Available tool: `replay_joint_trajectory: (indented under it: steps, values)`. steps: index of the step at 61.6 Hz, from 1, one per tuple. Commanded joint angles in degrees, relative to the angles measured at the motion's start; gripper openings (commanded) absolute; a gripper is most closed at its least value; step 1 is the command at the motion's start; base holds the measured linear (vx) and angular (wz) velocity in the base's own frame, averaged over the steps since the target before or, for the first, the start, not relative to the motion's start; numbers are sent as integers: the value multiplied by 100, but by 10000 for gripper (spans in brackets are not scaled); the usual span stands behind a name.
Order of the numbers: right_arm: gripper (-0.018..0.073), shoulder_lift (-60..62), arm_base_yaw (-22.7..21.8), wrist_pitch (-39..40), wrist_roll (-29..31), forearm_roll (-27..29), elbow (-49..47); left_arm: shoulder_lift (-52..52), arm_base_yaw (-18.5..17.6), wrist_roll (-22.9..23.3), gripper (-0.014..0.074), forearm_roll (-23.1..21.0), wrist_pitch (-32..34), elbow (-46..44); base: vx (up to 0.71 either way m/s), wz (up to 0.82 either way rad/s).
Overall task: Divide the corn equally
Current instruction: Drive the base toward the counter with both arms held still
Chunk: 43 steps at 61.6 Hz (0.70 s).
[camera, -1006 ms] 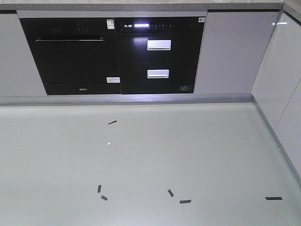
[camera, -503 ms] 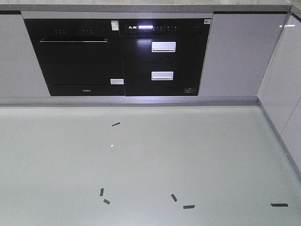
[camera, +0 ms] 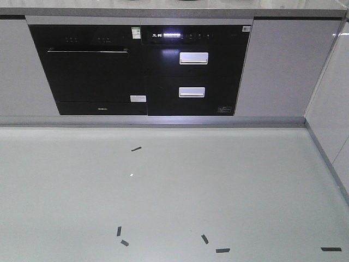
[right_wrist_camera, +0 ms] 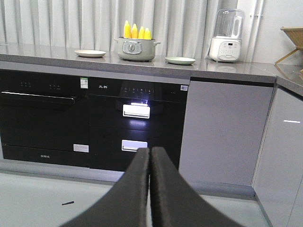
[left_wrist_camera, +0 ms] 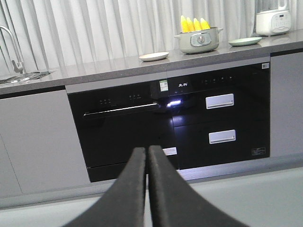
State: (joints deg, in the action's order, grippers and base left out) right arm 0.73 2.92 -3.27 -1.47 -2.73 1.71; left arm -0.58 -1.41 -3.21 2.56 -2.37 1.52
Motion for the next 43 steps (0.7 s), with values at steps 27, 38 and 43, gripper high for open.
replay_joint_trajectory:
  steps: [27, 38, 43]
  values:
    - [-4, 24, -23, 418, 36, -39, 43, -96, 4, 72, -7, -8, 448, 23, 7, -5]
    - [-4, 24, -23, 418, 36, -39, 43, -96, 4, 72, -7, -8, 448, 23, 5, -4]
    - [-4, 24, -23, 418, 36, -39, 43, -96, 4, 72, -7, -8, 448, 23, 4, -1]
